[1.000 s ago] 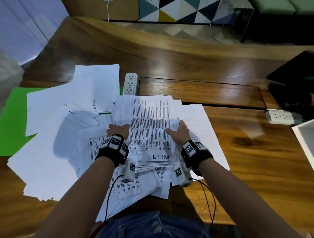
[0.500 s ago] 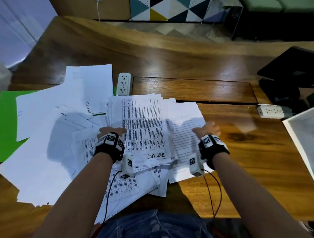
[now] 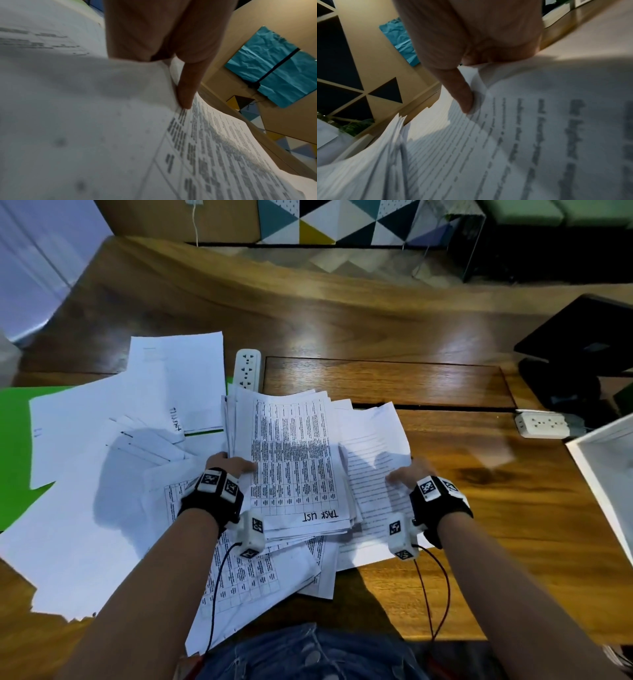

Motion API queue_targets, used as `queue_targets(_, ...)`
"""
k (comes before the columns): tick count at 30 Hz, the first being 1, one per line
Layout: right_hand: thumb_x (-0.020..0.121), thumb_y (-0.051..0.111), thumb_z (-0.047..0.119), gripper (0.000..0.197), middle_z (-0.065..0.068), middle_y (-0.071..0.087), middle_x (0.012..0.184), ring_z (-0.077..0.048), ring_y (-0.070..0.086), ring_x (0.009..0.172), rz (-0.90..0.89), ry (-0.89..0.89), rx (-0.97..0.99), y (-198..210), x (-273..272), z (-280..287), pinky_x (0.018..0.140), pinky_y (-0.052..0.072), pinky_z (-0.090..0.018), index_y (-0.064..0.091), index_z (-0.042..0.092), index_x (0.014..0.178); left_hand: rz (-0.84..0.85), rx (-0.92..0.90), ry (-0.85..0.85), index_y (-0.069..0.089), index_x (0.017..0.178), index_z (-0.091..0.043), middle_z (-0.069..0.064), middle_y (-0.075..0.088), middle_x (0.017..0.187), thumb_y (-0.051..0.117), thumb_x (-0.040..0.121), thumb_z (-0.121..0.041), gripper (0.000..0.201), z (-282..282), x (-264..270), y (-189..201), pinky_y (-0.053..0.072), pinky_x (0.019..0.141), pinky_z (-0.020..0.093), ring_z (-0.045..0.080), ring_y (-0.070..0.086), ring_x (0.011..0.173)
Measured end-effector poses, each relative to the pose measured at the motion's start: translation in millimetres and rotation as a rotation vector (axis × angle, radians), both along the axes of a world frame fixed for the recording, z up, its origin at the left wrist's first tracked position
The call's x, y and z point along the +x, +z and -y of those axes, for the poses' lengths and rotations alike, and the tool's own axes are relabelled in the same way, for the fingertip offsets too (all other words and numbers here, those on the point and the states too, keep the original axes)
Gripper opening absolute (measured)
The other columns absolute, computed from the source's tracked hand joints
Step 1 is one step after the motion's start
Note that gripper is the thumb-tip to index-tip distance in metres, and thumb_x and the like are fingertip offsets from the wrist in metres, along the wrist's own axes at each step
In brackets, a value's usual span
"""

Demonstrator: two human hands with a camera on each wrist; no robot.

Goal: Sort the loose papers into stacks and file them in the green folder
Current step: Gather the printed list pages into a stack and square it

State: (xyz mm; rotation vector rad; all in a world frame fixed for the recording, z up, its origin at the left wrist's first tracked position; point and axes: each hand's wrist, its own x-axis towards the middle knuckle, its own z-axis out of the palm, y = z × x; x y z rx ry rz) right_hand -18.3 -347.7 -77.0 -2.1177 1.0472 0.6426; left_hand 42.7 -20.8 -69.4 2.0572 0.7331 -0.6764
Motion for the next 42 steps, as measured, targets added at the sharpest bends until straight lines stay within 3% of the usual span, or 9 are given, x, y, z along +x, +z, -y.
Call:
queue_targets(6, 0.086, 0.059, 0.007, 0.039, -0.020, 0.059, 0.127, -0.034, 0.057, 0.117, 0.016, 0.099, 0.001, 15, 0, 2, 0.079, 0.043, -0.027, 0.057, -0.001, 0.124, -0.004, 0.007, -0.192, 0.043, 0.135, 0.003, 0.020, 0.055, 0.133, 0.072, 0.081, -0.014, 0.063, 2, 1, -11, 0.042, 0.106, 0.039, 0.034, 0.053, 0.122)
queue_targets(13, 0.092, 0.042, 0.013, 0.034, -0.022, 0.061, 0.122, -0.039, 0.058, 0.112, 0.382, -0.207, -0.386, 61, 13, 47, 0.096, 0.046, -0.042, 0.063, 0.011, 0.119, 0.094, 0.086, -0.261, 0.044, 0.130, 0.009, 0.024, 0.052, 0.133, 0.065, 0.083, 0.002, 0.052, 3, -9, -7, 0.041, 0.099, 0.034, 0.035, 0.051, 0.122)
queue_targets(17, 0.088, 0.039, 0.008, 0.039, -0.022, 0.062, 0.120, -0.040, 0.056, 0.112, 0.587, -0.367, -0.449, 82, 20, 73, 0.092, 0.045, -0.042, 0.061, 0.012, 0.120, 0.120, 0.026, -0.188, 0.047, 0.128, 0.006, 0.025, 0.056, 0.127, 0.064, 0.080, 0.007, 0.051, 2, -11, -10, 0.043, 0.089, 0.031, 0.036, 0.055, 0.117)
queue_targets(20, 0.085, 0.038, 0.002, 0.039, -0.021, 0.064, 0.115, -0.038, 0.060, 0.107, 0.701, -0.464, -0.306, 95, 25, 80, 0.080, 0.045, -0.035, 0.064, 0.006, 0.114, 0.153, -0.036, -0.088, 0.040, 0.132, 0.005, 0.027, 0.054, 0.128, 0.067, 0.080, 0.005, 0.059, 1, -14, -12, 0.044, 0.087, 0.033, 0.036, 0.056, 0.111)
queue_targets(24, 0.094, 0.042, 0.006, 0.036, -0.019, 0.055, 0.132, -0.033, 0.051, 0.124, 0.537, -0.410, -0.149, 93, 31, 54, 0.099, 0.043, -0.035, 0.056, 0.000, 0.126, 0.157, -0.109, 0.005, 0.022, 0.146, -0.001, 0.021, 0.033, 0.149, 0.065, 0.087, -0.031, 0.079, -1, -19, -13, 0.033, 0.108, 0.047, 0.037, 0.038, 0.134)
queue_targets(27, 0.095, 0.042, 0.006, 0.036, -0.017, 0.052, 0.137, -0.030, 0.048, 0.129, 0.347, -0.274, -0.055, 75, 31, 10, 0.102, 0.040, -0.030, 0.054, 0.000, 0.129, 0.136, -0.165, 0.039, 0.022, 0.148, -0.001, 0.018, 0.028, 0.153, 0.049, 0.092, -0.048, 0.078, -4, -16, -18, 0.027, 0.112, 0.044, 0.033, 0.032, 0.140)
queue_targets(35, 0.090, 0.049, 0.010, 0.032, -0.014, 0.058, 0.115, -0.031, 0.056, 0.106, 0.233, 0.050, 0.140, 7, 15, -85, 0.078, 0.040, -0.029, 0.050, 0.010, 0.122, 0.140, -0.220, 0.125, 0.037, 0.141, 0.000, 0.017, 0.042, 0.145, 0.048, 0.095, -0.038, 0.061, -5, -10, -29, 0.034, 0.104, 0.033, 0.032, 0.043, 0.132)
queue_targets(39, 0.095, 0.044, 0.011, 0.048, -0.020, 0.047, 0.135, -0.036, 0.049, 0.122, 0.143, 0.126, 0.045, 2, 12, -77, 0.094, 0.042, -0.034, 0.027, 0.005, 0.139, 0.163, -0.209, 0.125, 0.041, 0.138, 0.001, 0.018, 0.047, 0.140, 0.050, 0.095, -0.035, 0.057, -7, -12, -32, 0.037, 0.093, 0.030, 0.032, 0.048, 0.126)
queue_targets(42, 0.096, 0.039, 0.006, 0.044, -0.021, 0.046, 0.138, -0.036, 0.048, 0.125, 0.073, 0.211, -0.060, -2, 5, -64, 0.097, 0.042, -0.035, 0.031, 0.003, 0.139, 0.208, -0.107, 0.070, 0.043, 0.133, 0.003, 0.021, 0.049, 0.135, 0.041, 0.099, -0.027, 0.046, -9, -17, -35, 0.037, 0.092, 0.032, 0.033, 0.049, 0.121)
